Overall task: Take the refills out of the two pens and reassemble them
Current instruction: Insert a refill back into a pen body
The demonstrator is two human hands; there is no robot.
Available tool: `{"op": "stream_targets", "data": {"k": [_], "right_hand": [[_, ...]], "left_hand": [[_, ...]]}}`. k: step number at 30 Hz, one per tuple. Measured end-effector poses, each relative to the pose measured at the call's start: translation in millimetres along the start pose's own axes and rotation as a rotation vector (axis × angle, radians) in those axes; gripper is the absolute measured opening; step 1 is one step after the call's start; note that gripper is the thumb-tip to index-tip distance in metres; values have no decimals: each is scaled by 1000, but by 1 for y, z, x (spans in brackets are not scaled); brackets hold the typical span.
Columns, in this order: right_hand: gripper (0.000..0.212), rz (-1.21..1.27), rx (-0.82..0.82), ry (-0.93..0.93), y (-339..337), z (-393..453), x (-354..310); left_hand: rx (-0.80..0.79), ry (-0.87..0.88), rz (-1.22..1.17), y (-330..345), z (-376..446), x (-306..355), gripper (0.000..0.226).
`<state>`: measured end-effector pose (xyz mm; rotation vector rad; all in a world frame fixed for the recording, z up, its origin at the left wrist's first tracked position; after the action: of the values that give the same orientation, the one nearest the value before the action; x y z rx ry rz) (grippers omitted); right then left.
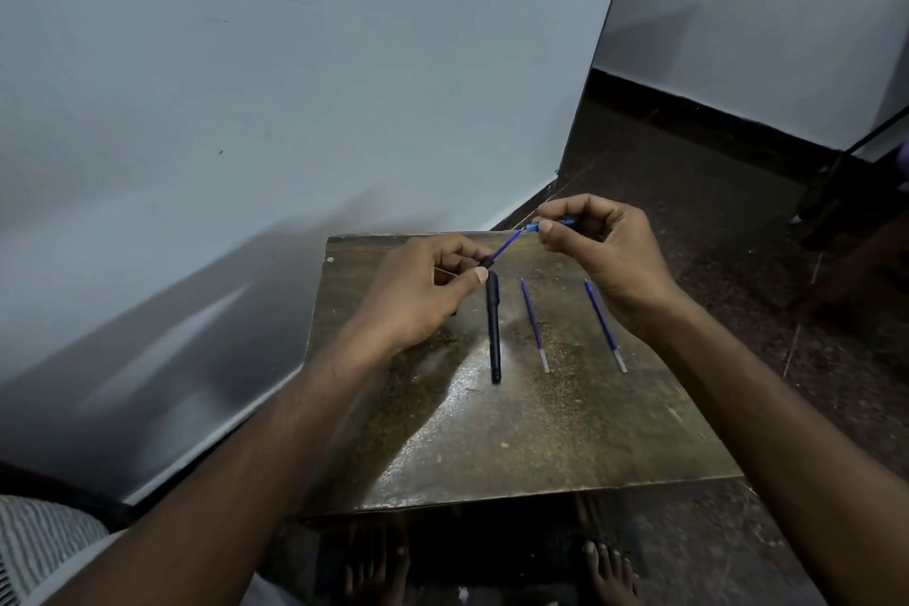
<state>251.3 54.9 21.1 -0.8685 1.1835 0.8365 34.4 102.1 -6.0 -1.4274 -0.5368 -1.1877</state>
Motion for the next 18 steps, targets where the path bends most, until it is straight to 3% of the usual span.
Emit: {"op": "stream_targets", "data": {"k": [4,18], "right_hand": [[26,26,-4,-5,-1,1,-2],[23,-106,-251,-37,13,-6,-4]], "left_hand": [[-17,-2,22,2,-1,-1,21],[-20,-4,67,1,0,-8,20]]}}
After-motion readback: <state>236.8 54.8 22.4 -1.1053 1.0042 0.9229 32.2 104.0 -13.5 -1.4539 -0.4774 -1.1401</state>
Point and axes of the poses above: each hand's wrist, its own z-axis towards the middle knuckle, its own y-axis out of the palm, x = y × z, the point moved 9 cm from there along z, towards the middle knuckle, and after that the axes turned 8 degrees about x, right-handed, at the moved point
